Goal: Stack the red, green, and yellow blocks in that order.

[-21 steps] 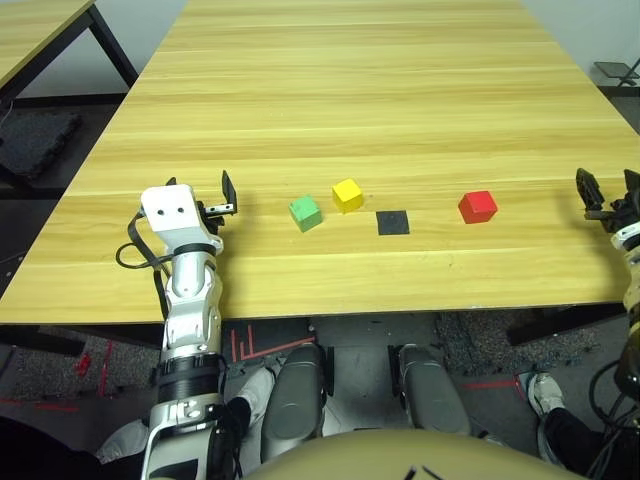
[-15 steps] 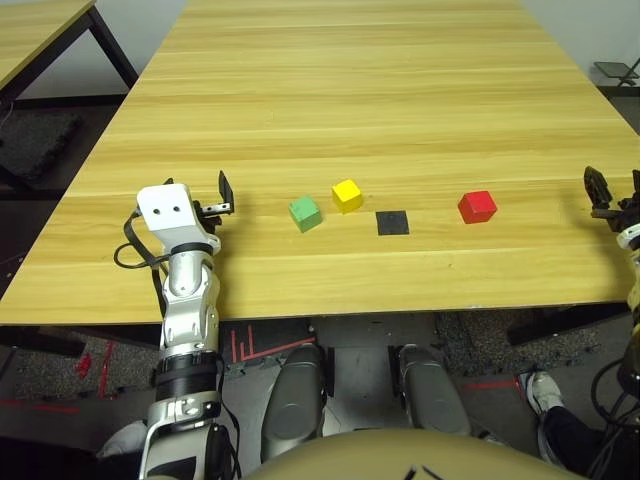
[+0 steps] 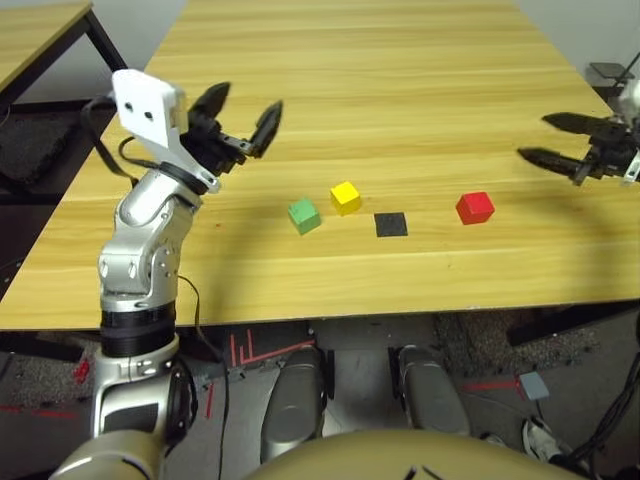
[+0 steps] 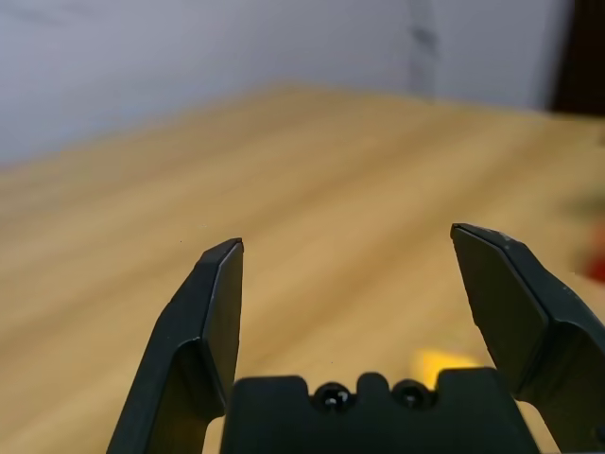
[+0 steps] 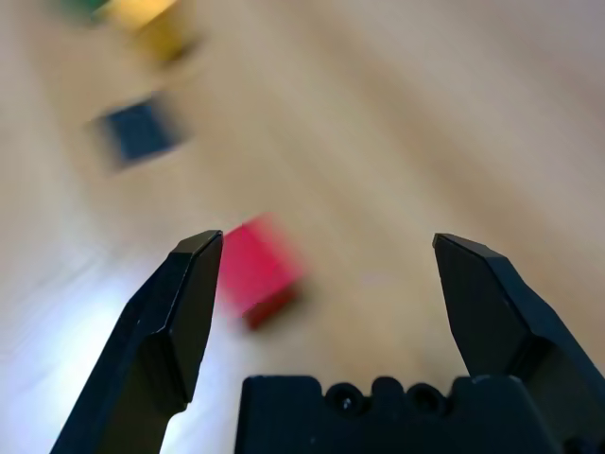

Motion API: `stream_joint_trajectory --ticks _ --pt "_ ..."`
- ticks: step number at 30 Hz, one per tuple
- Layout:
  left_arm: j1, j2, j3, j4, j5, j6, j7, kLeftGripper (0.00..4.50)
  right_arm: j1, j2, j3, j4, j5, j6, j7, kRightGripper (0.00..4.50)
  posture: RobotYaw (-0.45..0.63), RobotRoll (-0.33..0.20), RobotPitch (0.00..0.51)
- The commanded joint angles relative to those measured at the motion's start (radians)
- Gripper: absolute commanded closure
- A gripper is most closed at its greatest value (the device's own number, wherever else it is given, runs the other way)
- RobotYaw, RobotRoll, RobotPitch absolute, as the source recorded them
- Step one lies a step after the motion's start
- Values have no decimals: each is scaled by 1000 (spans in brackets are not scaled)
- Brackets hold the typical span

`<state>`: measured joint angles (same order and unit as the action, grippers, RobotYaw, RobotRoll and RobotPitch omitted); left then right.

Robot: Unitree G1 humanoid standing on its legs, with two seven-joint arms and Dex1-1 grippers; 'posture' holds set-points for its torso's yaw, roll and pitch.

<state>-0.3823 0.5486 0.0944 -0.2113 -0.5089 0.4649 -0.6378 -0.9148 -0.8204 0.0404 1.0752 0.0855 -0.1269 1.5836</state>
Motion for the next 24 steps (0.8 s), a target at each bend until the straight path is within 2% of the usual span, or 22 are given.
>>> stream_joint_trajectory --ticks 1,10,17,24 --pt "-7 32 -90 20 14 14 -124 34 -66 -4 118 37 -56 -77 31 0 213 -197 71" --pt "14 29 -165 -10 44 57 -154 34 -199 77 225 175 -179 -221 31 0 279 -206 70" --pt "72 56 -162 -70 51 88 -146 34 -232 119 286 221 -267 -290 31 0 335 -208 73" --pt "114 48 -136 -148 39 142 -84 34 -244 180 318 248 -379 -331 -89 0 411 -199 82"
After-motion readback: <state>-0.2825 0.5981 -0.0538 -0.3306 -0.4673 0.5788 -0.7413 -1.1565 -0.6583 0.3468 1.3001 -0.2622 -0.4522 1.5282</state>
